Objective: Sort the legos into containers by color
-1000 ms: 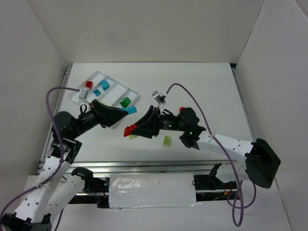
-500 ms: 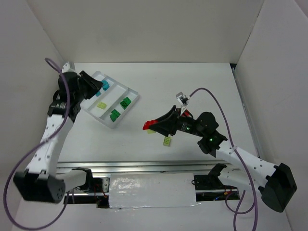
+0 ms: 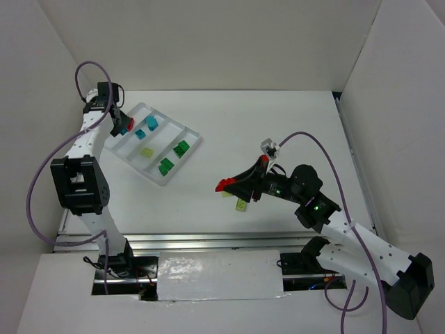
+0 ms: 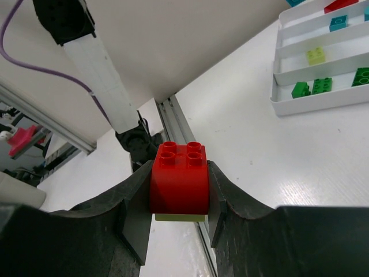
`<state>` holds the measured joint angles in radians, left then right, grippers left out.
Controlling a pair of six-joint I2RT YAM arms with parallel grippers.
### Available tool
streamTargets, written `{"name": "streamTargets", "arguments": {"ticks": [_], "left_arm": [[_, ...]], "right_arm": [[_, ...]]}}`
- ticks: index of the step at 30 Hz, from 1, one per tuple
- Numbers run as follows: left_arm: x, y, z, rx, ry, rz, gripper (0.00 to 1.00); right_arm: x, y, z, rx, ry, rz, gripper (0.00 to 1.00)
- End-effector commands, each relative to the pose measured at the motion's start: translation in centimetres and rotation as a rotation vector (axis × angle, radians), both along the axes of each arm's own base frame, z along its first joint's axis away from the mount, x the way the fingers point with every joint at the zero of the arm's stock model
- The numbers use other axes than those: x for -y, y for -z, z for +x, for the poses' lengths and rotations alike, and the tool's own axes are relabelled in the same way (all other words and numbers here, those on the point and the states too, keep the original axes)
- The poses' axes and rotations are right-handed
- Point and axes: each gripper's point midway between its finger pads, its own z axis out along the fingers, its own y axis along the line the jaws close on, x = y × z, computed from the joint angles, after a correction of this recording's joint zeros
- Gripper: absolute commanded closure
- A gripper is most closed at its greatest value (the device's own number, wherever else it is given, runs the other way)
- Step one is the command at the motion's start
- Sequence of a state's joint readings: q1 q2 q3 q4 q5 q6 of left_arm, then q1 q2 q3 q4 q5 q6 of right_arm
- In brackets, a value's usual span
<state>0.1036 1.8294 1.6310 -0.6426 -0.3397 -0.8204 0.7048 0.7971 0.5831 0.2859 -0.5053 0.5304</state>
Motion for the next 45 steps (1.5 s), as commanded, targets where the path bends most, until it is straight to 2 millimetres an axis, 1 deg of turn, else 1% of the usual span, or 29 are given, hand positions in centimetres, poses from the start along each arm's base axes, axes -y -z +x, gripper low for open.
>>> {"name": "streamTargets", "arguments": {"ticks": [1, 4, 6, 7, 8, 10, 11, 13, 15, 16, 17, 19, 20, 23, 25, 30, 31, 34, 35, 36, 37, 38, 39, 40, 41, 42, 43, 44, 45], "left_arm": [[-1.7, 0.8, 0.8, -0.028, -0.053, -0.011, 0.99], [-1.8, 2.4, 1.5, -0.072, -0.061, -0.035, 0.97], [-1.4, 3.5, 1.6, -0.079, -0.047, -0.058, 0.96], [-1.3, 3.6, 1.8, -0.069, -0.052, -0.062, 0.95], [-1.2, 4.3, 1.5, -0.08, -0.053, -0.068, 0.92], [-1.0, 4.5, 1.9, -0.06, -0.043, -0.079, 0.87], [-0.9, 4.8, 1.8, -0.067, -0.04, -0.082, 0.81], [-0.7, 5.6, 1.9, -0.083, -0.029, -0.091, 0.78], [-0.7, 6.4, 1.9, -0.099, -0.024, -0.095, 0.72], [-0.7, 6.7, 1.9, -0.105, -0.028, -0.094, 0.68], [-0.7, 6.9, 1.8, -0.109, -0.027, -0.096, 0.58], [-0.7, 7.2, 1.9, -0.116, -0.031, -0.096, 0.48], [-0.6, 7.3, 1.9, -0.117, -0.029, -0.097, 0.34], [-0.7, 7.1, 2.2, -0.114, -0.032, -0.098, 0.19], [-0.8, 7.3, 2.2, -0.123, -0.034, -0.096, 0.17], [-0.8, 6.6, 2.0, -0.111, -0.036, -0.093, 0.16], [-0.8, 6.2, 1.9, -0.101, -0.036, -0.094, 0.16], [0.1, 3.5, 1.3, -0.041, -0.009, -0.114, 0.16], [1.0, 1.4, 0.7, 0.002, 0.022, -0.12, 0.16], [2.0, 0.4, 0.3, 0.031, 0.059, -0.143, 0.16], [2.9, -1.6, 0.8, 0.11, 0.1, -0.153, 0.14], [5.0, -4.2, -0.6, 0.184, 0.19, -0.156, 0.14], [7.4, -5.5, -1.1, 0.236, 0.285, -0.208, 0.13], [9.2, -5.7, -2.4, 0.262, 0.361, -0.241, 0.12], [12.0, -10.3, -3.2, 0.409, 0.494, -0.235, 0.12], [14.0, -11.5, -4.2, 0.458, 0.587, -0.266, 0.12], [17.7, -14.1, -6.7, 0.557, 0.775, -0.322, 0.1], [21.2, -15.4, -8.7, 0.605, 0.919, -0.354, 0.1], [23.4, -16.3, -10.6, 0.642, 1.033, -0.381, 0.08]], "right_arm": [[0.3, -0.3, 0.2, 0.044, 0.002, -0.009, 1.0], [0.2, -0.1, 0.2, 0.048, -0.006, -0.026, 1.0], [0.2, 0.1, 0.5, 0.053, 0.002, -0.035, 1.0], [0.2, 0.2, 0.6, 0.051, 0.002, -0.038, 1.0], [0.1, 0.2, 0.6, 0.053, 0.001, -0.039, 1.0], [0.0, 0.2, 0.6, 0.051, -0.004, -0.039, 1.0], [0.0, 0.2, 0.6, 0.052, -0.007, -0.037, 1.0], [-0.1, 0.4, 0.7, 0.046, -0.012, -0.04, 1.0], [-0.2, 0.4, 0.7, 0.044, -0.012, -0.04, 1.0], [-0.3, 0.5, 0.7, 0.041, -0.015, -0.041, 1.0], [-0.3, 0.5, 0.7, 0.039, -0.017, -0.041, 1.0], [-0.4, 0.4, 0.8, 0.038, -0.02, -0.042, 1.0], [-0.4, 0.5, 0.8, 0.036, -0.022, -0.045, 1.0], [-0.5, 0.5, 0.8, 0.033, -0.028, -0.051, 1.0], [-0.6, 0.3, 0.9, 0.034, -0.029, -0.05, 1.0], [-0.7, 0.7, 1.3, 0.016, -0.018, -0.056, 1.0], [-0.8, 0.8, 1.4, 0.007, -0.015, -0.058, 1.0], [-1.0, 1.0, 1.8, -0.015, -0.007, -0.06, 1.0], [-1.0, 0.9, 1.8, -0.019, -0.011, -0.057, 1.0], [-1.1, 0.7, 1.7, -0.025, -0.015, -0.048, 1.0], [-1.2, 0.5, 1.7, -0.025, -0.015, -0.04, 1.0], [-1.1, 0.4, 1.8, -0.027, -0.014, -0.033, 1.0], [-1.1, 0.2, 1.8, -0.03, -0.013, -0.024, 1.0], [-1.1, -0.2, 1.8, -0.039, -0.011, -0.004, 1.0], [-0.9, -0.3, 2.2, -0.044, 0.005, 0.006, 1.0], [-0.8, -0.6, 2.2, -0.063, 0.012, 0.025, 1.0], [-0.7, -0.7, 2.3, -0.07, 0.016, 0.033, 1.0], [-0.6, -1.1, 2.3, -0.072, 0.016, 0.048, 1.0], [-0.6, -1.7, 2.1, -0.073, -0.004, 0.074, 1.0]]}}
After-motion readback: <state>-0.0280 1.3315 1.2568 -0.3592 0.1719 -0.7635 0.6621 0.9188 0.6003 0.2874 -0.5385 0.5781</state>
